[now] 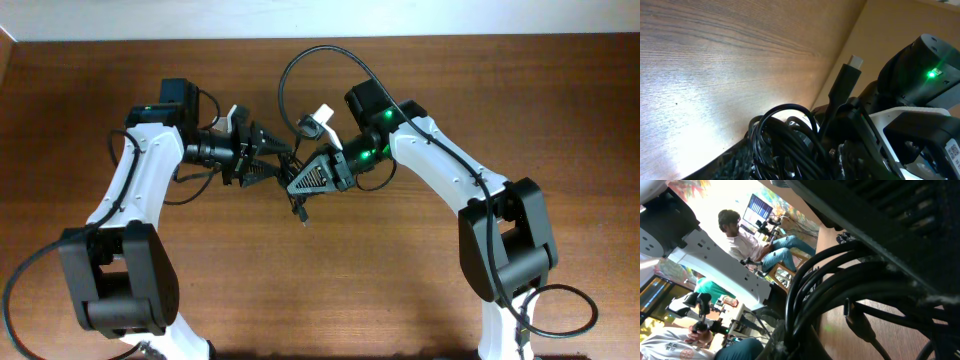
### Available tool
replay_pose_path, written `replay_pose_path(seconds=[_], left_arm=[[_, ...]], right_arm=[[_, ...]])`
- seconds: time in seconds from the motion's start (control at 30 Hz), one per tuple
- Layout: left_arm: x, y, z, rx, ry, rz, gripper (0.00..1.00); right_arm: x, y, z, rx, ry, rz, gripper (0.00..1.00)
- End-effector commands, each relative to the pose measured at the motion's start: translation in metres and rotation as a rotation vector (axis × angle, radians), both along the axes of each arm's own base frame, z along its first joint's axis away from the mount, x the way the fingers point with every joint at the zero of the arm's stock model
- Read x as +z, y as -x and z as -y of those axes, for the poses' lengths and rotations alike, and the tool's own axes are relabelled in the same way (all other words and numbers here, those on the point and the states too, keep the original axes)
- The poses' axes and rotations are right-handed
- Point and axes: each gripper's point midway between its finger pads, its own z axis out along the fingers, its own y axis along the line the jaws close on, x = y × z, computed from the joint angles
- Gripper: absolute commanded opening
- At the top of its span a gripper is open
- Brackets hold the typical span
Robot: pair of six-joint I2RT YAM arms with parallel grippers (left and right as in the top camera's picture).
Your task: Untangle cables
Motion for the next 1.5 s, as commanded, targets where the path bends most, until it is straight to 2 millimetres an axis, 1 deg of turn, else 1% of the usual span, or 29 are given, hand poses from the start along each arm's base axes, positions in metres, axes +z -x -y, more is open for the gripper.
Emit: replay_pose_path(seconds=[0.0,0.07,0.13,0.17,0.2,0.27,0.33,0.4,0.43,0.5,0.57,0.6,0.63,0.7,0.77,0.8,0.83,0.9,0.93,0.97,1.03,1.1,1.17,1.2,1.23,1.3,1.37,1.43,1.47], left_arm=[[-0.003,-0.001,0.002,-0.006,0.01,-0.002,0.56],[-0.003,-0.001,0.006,-0.016,0.005,0.009,0.58],[-0.009,-0.003,0.01,-0.034,-0.036,0.034,0.54],[-0.01,-0.004,0.012,-0.04,-0.05,0.049,0.46],[-0.011,-0.006,0.013,-0.042,-0.054,0.062,0.35],[-0.01,-0.009,0.013,-0.042,-0.054,0.079,0.12],[-0.012,-0.009,0.011,-0.04,-0.07,0.079,0.0],[-0.022,-0.011,0.005,-0.031,-0.138,0.077,0.0],[-0.028,-0.012,0.0,-0.025,-0.181,0.075,0.0],[-0.033,-0.01,-0.004,-0.021,-0.219,0.06,0.0],[-0.036,-0.006,-0.006,-0.021,-0.237,0.041,0.0],[-0.039,-0.006,-0.009,-0.02,-0.258,0.034,0.0],[-0.044,-0.003,-0.014,-0.017,-0.298,0.017,0.0],[-0.052,0.001,-0.022,-0.015,-0.363,-0.009,0.0],[-0.061,0.006,-0.033,-0.013,-0.445,-0.038,0.0],[-0.068,0.008,-0.042,-0.012,-0.513,-0.049,0.0],[-0.071,0.009,-0.048,-0.012,-0.555,-0.053,0.0],[-0.081,0.009,-0.066,-0.005,-0.683,-0.054,0.0],[-0.088,0.013,-0.086,0.019,-0.8,-0.091,0.0],[-0.09,0.017,-0.098,0.027,-0.876,-0.116,0.0],[-0.092,0.023,-0.114,0.025,-0.971,-0.139,0.0],[-0.092,0.026,-0.126,0.027,-1.067,-0.148,0.0],[-0.092,0.026,-0.124,0.034,-1.146,-0.143,0.0],[-0.091,0.025,-0.122,0.04,-1.197,-0.132,0.0],[-0.089,0.024,-0.12,0.045,-1.271,-0.111,0.0],[-0.085,0.022,-0.113,0.046,-1.35,-0.069,0.0],[-0.084,0.016,-0.099,0.048,-1.389,-0.011,0.0],[-0.087,0.014,-0.085,0.049,-1.382,0.01,0.0],[-0.093,0.012,-0.076,0.035,-1.381,0.024,0.0]], right_arm=[[0.008,0.003,-0.001,0.011,-0.033,0.013,0.04],[0.008,0.003,-0.001,0.011,-0.033,0.013,0.04],[0.008,0.003,-0.001,0.012,-0.033,0.013,0.04],[0.008,0.003,-0.001,0.012,-0.033,0.013,0.04],[0.008,0.003,-0.001,0.012,-0.033,0.013,0.04],[0.008,0.003,-0.001,0.012,-0.033,0.013,0.04],[0.007,0.003,-0.001,0.01,-0.03,0.014,0.04],[0.002,-0.001,0.002,-0.005,-0.004,0.027,0.06],[-0.004,-0.006,0.005,-0.022,0.03,0.043,0.07],[-0.009,-0.012,0.009,-0.042,0.055,0.054,0.09],[-0.01,-0.018,0.015,-0.061,0.06,0.052,0.26],[-0.013,-0.022,0.019,-0.076,0.077,0.06,0.36],[-0.02,-0.029,0.024,-0.098,0.116,0.077,0.43],[-0.031,-0.035,0.029,-0.124,0.181,0.098,0.47],[-0.049,-0.043,0.035,-0.169,0.306,0.08,0.49],[-0.065,-0.048,0.041,-0.209,0.42,0.071,0.5],[-0.074,-0.05,0.047,-0.231,0.486,0.066,0.5],[-0.09,-0.053,0.058,-0.272,0.611,0.048,0.5],[-0.103,-0.054,0.071,-0.3,0.718,0.038,0.5],[-0.11,-0.054,0.079,-0.314,0.785,0.038,0.5],[-0.123,-0.053,0.096,-0.333,0.903,0.049,0.5],[-0.135,-0.057,0.116,-0.4,1.046,0.035,0.5],[-0.143,-0.064,0.135,-0.482,1.175,0.03,0.52],[-0.145,-0.066,0.141,-0.507,1.212,0.029,0.55],[-0.146,-0.066,0.142,-0.506,1.215,0.029,0.56],[-0.146,-0.067,0.144,-0.512,1.231,0.038,0.56],[-0.15,-0.072,0.162,-0.585,1.317,0.029,0.59],[-0.151,-0.076,0.179,-0.629,1.36,0.004,0.59],[-0.151,-0.078,0.189,-0.644,1.367,-0.019,0.59]])
